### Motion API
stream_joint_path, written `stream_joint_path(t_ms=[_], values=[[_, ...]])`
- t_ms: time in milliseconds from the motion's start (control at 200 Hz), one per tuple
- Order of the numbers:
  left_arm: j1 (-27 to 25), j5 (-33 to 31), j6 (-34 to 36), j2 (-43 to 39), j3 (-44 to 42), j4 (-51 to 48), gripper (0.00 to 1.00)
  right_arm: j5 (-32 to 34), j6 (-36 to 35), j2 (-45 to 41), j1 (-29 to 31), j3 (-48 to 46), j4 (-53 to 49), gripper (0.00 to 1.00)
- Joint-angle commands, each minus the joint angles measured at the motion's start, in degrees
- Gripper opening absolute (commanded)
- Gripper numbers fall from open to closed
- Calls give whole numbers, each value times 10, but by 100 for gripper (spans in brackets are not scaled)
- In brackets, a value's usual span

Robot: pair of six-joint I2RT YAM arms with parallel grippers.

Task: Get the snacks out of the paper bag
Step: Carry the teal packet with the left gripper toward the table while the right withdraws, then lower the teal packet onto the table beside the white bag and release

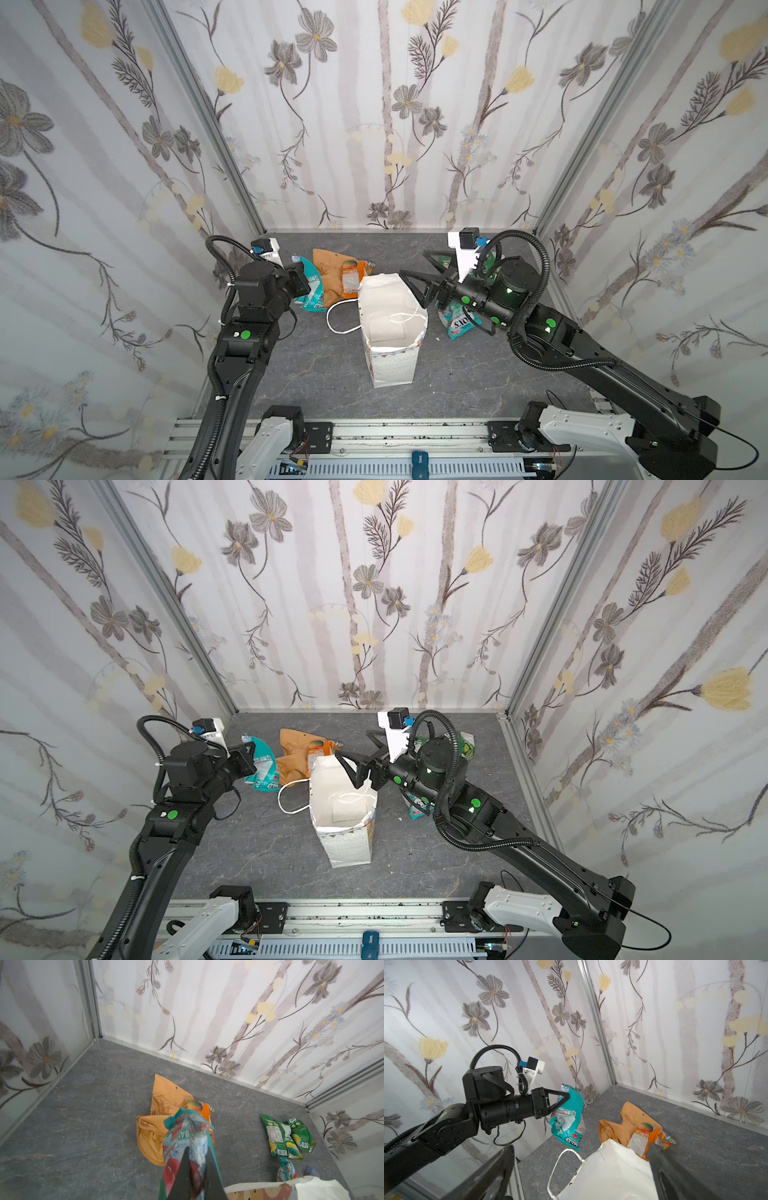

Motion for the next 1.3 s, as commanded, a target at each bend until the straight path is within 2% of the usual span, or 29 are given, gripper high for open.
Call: stream_joint_path(t_ms=[0, 250, 410, 500, 590, 804, 954, 1109, 1294], values=[[12, 65, -92, 13, -39, 97, 0, -10, 6, -3, -1, -4, 19, 100], [47, 150, -211, 61, -174, 247, 0, -14, 16, -15, -1, -16, 24, 100], [54, 212, -270, 125, -242, 378, 0, -7, 18, -24, -1, -23, 24, 100], [53, 246, -288, 166, -257, 436, 0, -15, 28, -25, -1, -30, 30, 100], [52, 247, -299, 195, -276, 478, 0, -23, 40, -24, -1, -39, 37, 100], [40, 245, -289, 240, -276, 481, 0, -27, 52, -27, -1, -51, 39, 100], [33, 235, -281, 237, -272, 458, 25, -24, 52, -31, -1, -52, 37, 100], [25, 209, -241, 207, -254, 368, 43, -22, 48, -36, -3, -52, 35, 100], [23, 158, -188, 134, -223, 239, 71, 0, 36, -46, -4, -52, 33, 100]])
